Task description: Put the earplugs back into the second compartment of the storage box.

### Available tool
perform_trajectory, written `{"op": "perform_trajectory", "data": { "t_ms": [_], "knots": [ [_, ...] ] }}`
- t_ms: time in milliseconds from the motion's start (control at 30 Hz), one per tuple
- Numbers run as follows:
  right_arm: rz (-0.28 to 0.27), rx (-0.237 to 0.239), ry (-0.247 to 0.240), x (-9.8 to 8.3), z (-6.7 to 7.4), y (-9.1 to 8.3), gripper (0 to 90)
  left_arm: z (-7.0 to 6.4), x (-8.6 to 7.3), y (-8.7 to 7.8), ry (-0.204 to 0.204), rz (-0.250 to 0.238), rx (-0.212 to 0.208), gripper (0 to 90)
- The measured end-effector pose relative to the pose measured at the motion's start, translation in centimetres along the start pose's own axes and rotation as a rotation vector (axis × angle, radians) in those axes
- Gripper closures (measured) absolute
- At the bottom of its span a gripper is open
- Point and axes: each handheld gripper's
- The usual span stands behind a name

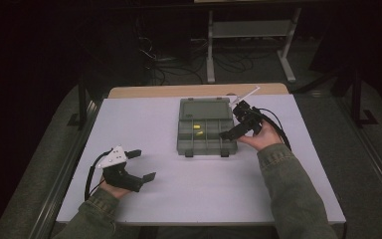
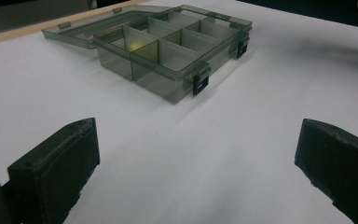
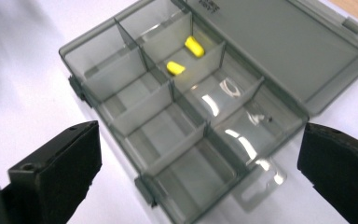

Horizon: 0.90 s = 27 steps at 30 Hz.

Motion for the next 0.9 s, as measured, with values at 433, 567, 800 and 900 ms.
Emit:
{"op": "perform_trajectory", "data": {
  "t_ms": [433,567,800,900],
  "knots": [
    [-0.095,-0.017,0.006,-4.5,1.3,-1.8,0.0,0.0,0.0,0.0,0.003,0.001,-0.001,0.0],
    [-0.137,-0.008,0.009,-6.1,1.9,-1.9,0.0,0.0,0.0,0.1,0.005,0.002,-0.001,0.0],
    [-0.208,-0.033,0.02,-8.7,2.6,-2.4,0.0,0.0,0.1,0.1,0.006,-0.003,-0.004,0.0],
    [-0.231,-0.053,0.015,-9.8,2.8,-2.8,0.0,0.0,0.1,0.1,0.007,-0.003,-0.005,0.0]
  ]
}}
Point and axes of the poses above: each handheld gripper's, and its own axes: y roughly forward along the jaws, x roughly out of its top, z roughly to its left, and after that the axes turned 8 degrees about y, right-handed
